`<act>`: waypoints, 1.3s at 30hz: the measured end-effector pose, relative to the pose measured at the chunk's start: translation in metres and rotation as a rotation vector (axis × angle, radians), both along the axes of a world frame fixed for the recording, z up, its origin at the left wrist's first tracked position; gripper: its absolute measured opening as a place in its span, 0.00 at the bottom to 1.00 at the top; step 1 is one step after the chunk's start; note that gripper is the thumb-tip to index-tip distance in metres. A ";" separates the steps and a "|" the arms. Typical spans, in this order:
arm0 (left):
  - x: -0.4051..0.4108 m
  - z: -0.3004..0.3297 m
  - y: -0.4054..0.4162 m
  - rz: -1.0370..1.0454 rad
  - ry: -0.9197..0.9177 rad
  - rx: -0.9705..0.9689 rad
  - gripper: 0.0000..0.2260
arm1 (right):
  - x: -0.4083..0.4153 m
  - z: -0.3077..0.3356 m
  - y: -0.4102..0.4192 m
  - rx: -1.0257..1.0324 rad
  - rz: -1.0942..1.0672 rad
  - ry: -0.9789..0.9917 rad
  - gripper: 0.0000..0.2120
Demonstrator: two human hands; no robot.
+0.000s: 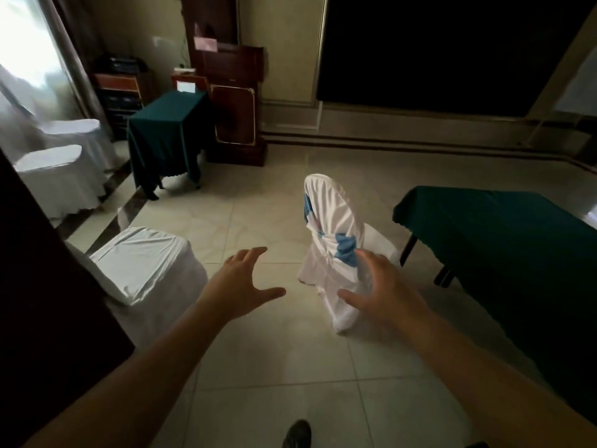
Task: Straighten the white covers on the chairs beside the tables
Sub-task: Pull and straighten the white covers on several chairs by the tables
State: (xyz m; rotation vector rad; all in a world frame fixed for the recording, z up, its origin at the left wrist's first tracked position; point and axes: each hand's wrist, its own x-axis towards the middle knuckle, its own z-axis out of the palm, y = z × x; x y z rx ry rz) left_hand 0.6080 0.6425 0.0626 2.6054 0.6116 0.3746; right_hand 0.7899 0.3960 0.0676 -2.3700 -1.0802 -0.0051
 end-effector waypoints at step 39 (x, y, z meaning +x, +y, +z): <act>0.690 -0.103 0.371 -0.991 0.413 0.253 0.34 | 0.399 -0.122 0.321 -0.393 -0.831 0.201 0.23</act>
